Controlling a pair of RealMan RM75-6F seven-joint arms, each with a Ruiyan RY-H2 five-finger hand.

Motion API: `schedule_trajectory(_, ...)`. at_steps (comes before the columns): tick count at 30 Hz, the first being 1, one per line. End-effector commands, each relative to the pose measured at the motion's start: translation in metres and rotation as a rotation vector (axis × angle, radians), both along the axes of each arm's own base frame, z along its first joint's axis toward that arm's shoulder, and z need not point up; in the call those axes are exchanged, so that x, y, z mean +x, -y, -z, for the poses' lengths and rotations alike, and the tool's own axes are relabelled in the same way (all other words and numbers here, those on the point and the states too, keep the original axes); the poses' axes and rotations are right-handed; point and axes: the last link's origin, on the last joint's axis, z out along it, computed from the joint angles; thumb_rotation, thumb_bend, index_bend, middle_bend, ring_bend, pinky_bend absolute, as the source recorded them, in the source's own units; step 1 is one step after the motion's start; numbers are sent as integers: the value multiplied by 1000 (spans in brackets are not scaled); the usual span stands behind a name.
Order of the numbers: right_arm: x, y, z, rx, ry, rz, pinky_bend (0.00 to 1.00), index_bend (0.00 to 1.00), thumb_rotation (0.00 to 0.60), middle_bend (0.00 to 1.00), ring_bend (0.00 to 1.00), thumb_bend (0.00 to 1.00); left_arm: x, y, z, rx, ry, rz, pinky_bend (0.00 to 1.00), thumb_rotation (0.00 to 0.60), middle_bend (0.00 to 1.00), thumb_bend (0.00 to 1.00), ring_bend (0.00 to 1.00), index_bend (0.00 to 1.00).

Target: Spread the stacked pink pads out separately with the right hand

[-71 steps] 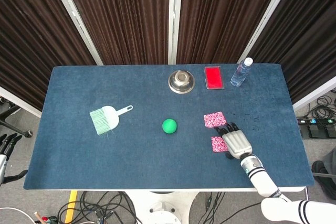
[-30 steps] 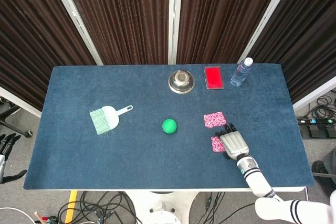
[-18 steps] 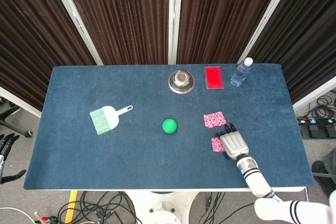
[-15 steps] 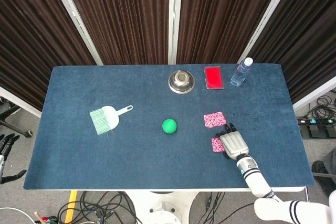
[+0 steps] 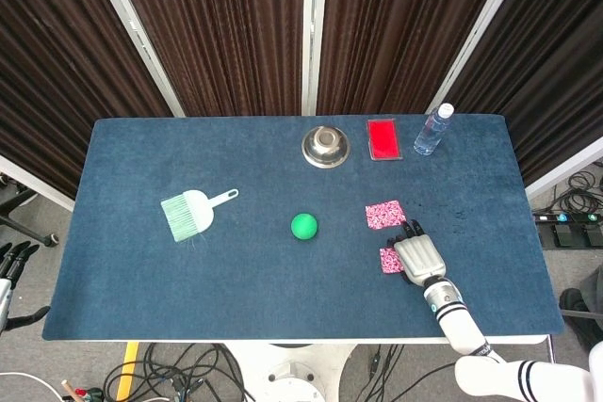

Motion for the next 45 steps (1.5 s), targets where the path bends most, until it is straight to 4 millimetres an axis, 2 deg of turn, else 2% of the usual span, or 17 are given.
schedule_trajectory(1,0,0,0,-2,2,-1,0,369,600,336,16,224,0,0,0,0,1,-1,198,600,74,0,14,116)
schedule_trajectory(13,5,3,-6,-31,31,-14,0,399,600,361,34,237,0,0,-3,9,3,3,198,600,74,0,14,116)
schedule_trajectory(22,4,14,-25,-86,33,-13,0,403,600,364,37,237,2,-1,-4,13,4,8,198,600,74,0,14,116)
schedule_trajectory(28,-12,23,-40,-127,3,18,0,404,600,364,37,238,3,-2,-3,8,1,6,198,600,74,0,14,116)
schedule_trajectory(34,-41,28,-54,-161,-38,71,0,404,600,364,37,238,5,-3,-2,6,-5,9,198,600,74,0,14,116)
schedule_trajectory(45,-92,22,-63,-175,-74,161,0,405,600,365,37,238,7,-3,1,-7,-20,8,198,600,74,0,14,116)
